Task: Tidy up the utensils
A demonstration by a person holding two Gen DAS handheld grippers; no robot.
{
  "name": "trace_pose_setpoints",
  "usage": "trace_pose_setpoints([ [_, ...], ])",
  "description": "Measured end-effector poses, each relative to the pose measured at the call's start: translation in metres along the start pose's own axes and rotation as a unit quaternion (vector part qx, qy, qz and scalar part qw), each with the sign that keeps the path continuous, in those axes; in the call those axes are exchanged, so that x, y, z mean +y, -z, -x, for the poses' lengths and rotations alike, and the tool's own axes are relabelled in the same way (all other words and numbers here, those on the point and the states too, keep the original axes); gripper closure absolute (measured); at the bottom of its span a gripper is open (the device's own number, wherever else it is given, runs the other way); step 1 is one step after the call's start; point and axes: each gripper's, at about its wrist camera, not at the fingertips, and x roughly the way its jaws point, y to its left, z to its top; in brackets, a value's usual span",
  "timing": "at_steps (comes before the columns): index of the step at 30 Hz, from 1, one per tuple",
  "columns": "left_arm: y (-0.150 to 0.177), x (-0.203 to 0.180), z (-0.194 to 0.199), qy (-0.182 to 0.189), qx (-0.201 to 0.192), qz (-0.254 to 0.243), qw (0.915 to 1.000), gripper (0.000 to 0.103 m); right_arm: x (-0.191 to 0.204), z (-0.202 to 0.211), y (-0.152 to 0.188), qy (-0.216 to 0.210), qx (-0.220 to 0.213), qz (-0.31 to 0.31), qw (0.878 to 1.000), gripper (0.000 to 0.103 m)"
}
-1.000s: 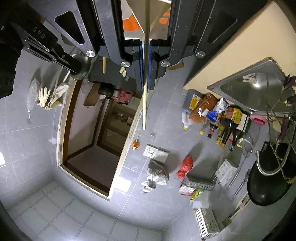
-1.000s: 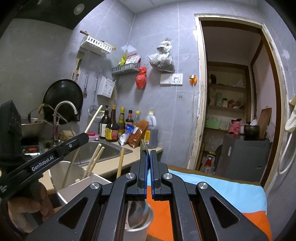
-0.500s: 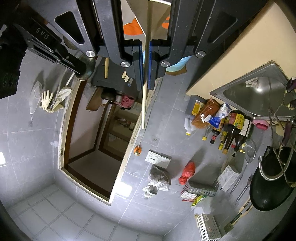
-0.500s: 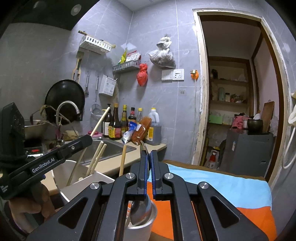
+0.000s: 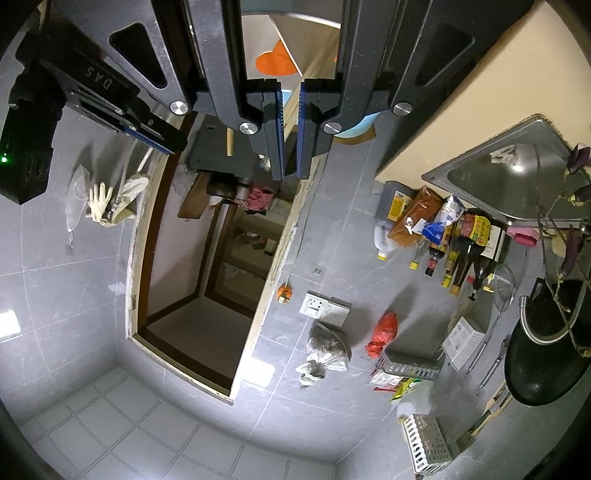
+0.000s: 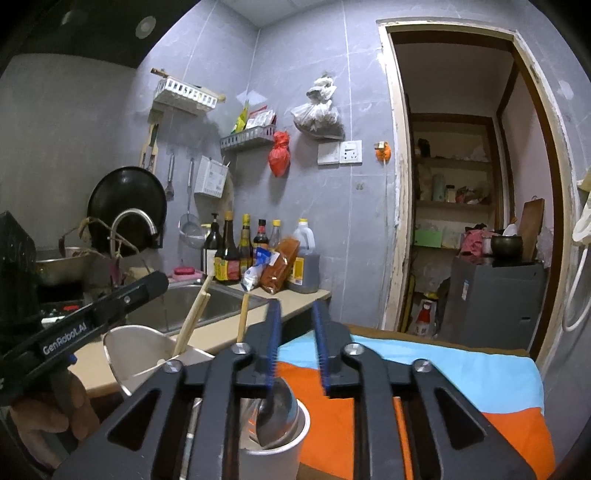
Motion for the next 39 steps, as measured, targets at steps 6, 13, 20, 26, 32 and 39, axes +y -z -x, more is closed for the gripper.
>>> trace_pose_setpoints([
  [6, 0.001, -0.003, 0.010, -0.009, -0.010, 0.002, 0.9999, 0.067, -0.006, 0.003, -0.001, 0.009, -0.008, -0.015, 1.000, 0.073],
  [13, -0.005, -0.013, 0.021, -0.027, -0.012, -0.012, 0.9995, 0.039, -0.015, 0.013, -0.004, 0.029, -0.024, -0.031, 0.999, 0.040],
  [20, -0.008, -0.035, 0.023, -0.049, 0.037, -0.049, 0.9970, 0.012, -0.035, 0.035, -0.007, 0.053, -0.028, -0.040, 0.997, 0.010],
  [26, -0.009, -0.061, 0.021, -0.053, 0.072, -0.060, 0.9941, 0.005, -0.065, 0.072, -0.012, 0.086, -0.033, -0.036, 0.995, 0.000],
  [32, -0.003, -0.103, 0.024, -0.034, 0.091, -0.091, 0.9911, 0.005, -0.094, 0.118, -0.011, 0.121, -0.026, -0.021, 0.992, 0.000],
  [39, 0.013, -0.153, 0.020, 0.019, 0.120, -0.107, 0.9867, 0.005, -0.125, 0.162, -0.003, 0.160, -0.012, 0.001, 0.987, 0.000],
])
